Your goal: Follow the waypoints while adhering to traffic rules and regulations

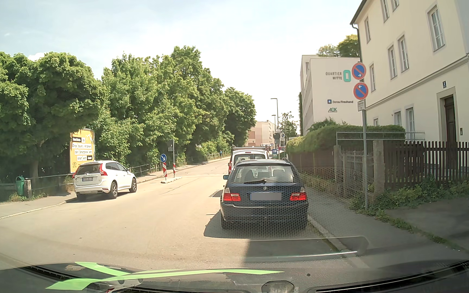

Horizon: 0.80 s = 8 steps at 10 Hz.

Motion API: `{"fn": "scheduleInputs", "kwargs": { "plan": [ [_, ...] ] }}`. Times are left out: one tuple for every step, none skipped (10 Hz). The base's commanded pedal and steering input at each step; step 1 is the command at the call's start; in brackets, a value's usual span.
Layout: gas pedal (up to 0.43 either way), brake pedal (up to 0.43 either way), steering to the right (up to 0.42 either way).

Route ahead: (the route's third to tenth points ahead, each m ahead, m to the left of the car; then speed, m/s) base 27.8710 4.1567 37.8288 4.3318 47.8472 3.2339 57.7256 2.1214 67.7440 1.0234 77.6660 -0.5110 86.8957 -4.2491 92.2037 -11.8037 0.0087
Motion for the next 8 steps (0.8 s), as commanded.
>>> {"fn": "scheduleInputs", "kwargs": {
  "plan": [
    [0.0,0.39,0.002],
    [0.0,0.39,0.002],
    [0.0,0.396,0.002],
    [0.0,0.39,0.002],
    [0.0,0.39,0.002],
    [0.0,0.39,0.002],
    [0.0,0.39,0.002],
    [0.0,0.39,0.002]
  ]
}}
